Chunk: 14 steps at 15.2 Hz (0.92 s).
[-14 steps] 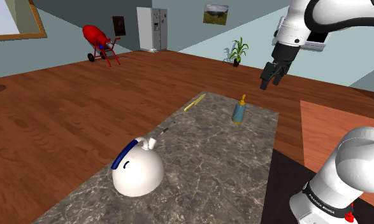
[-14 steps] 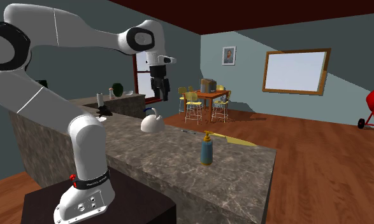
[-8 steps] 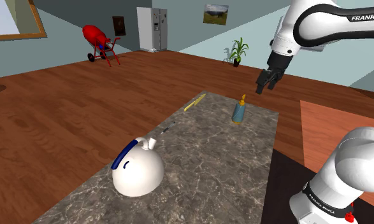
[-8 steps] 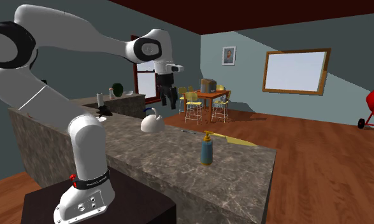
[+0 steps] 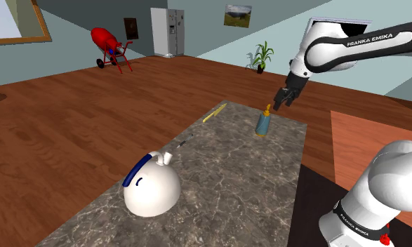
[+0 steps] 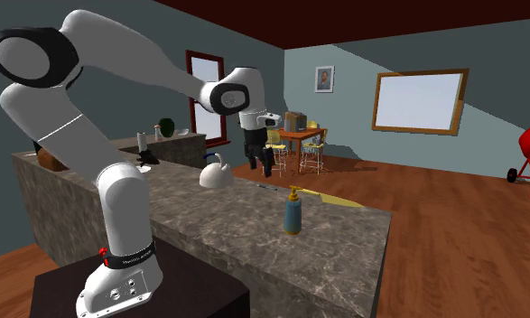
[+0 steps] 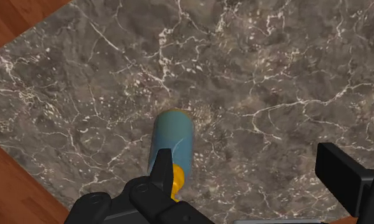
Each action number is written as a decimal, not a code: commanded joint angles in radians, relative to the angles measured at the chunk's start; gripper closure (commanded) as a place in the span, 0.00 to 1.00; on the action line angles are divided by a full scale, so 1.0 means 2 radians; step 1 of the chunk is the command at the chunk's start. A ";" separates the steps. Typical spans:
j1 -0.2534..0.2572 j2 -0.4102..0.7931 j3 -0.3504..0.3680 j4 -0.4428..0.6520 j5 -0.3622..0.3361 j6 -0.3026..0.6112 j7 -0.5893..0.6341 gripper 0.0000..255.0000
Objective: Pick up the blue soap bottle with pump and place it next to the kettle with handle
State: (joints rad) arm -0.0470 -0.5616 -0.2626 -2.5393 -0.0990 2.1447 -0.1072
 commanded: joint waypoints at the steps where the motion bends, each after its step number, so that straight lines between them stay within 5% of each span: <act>1: 0.002 0.034 -0.017 0.000 0.004 0.043 -0.016 0.00; 9: 0.028 0.177 -0.092 0.032 0.077 0.174 -0.113 0.00; 14: 0.037 0.210 -0.098 0.028 0.103 0.208 -0.132 0.00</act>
State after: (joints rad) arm 0.0220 -0.1571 -0.4558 -2.4835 0.0938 2.5455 -0.3635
